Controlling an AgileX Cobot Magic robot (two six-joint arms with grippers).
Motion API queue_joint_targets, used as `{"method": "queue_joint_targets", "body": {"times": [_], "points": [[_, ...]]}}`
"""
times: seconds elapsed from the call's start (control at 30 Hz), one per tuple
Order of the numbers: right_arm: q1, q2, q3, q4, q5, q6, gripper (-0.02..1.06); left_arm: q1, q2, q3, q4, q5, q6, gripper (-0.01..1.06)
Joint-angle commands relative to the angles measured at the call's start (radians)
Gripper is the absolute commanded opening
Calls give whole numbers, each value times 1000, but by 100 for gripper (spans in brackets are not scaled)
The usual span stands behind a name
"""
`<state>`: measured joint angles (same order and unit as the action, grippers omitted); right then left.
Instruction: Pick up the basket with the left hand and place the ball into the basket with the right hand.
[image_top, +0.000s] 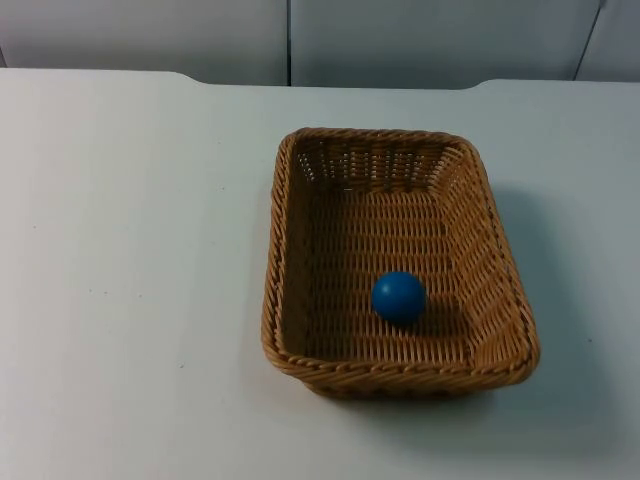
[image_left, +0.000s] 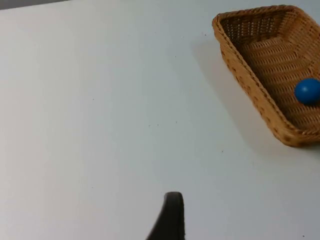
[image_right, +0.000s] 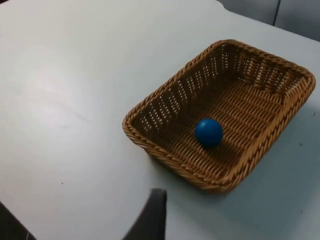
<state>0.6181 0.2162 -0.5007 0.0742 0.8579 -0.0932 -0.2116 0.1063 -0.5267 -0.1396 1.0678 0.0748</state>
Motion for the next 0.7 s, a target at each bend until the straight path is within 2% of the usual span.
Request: {"method": "queue_joint_targets", "body": {"times": [0.0,0.1,0.33,0.4,0.67], "points": [[3,-37,-5,-10,20,19,85,0,-4,-8,6,19,-7,74],[3,-78,-29,-22,89,45,85,0,-15,-8,11,41,-7,74],[3,-135,-34,-38,184,65,85,0,-106,-8,18,45,-16,74],[3,-160,-34,-74,222,80,85,0,-106,-8,23,45,-46,74],[3,-216,-7,-144,222,138,85,0,-106,-8,37,43,-53,74]]}}
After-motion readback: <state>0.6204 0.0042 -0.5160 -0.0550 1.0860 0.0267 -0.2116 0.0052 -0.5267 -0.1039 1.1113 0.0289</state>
